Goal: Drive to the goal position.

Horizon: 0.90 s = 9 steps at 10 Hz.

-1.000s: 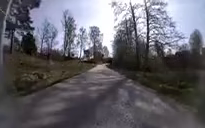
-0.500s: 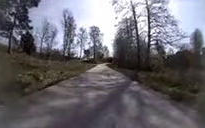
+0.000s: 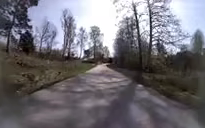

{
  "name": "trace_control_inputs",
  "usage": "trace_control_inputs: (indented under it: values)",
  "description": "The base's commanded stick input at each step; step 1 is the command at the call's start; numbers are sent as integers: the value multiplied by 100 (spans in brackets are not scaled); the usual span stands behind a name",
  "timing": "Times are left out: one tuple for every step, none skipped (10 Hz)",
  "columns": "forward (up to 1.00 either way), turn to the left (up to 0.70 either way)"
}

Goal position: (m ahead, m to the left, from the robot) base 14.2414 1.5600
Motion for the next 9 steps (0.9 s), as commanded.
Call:
trace_control_inputs:
  values:
    - [100, 0]
    - [100, 0]
    - [100, 0]
    - [100, 0]
    - [100, 0]
    - [100, 0]
    - [100, 0]
    - [100, 0]
    - [100, 0]
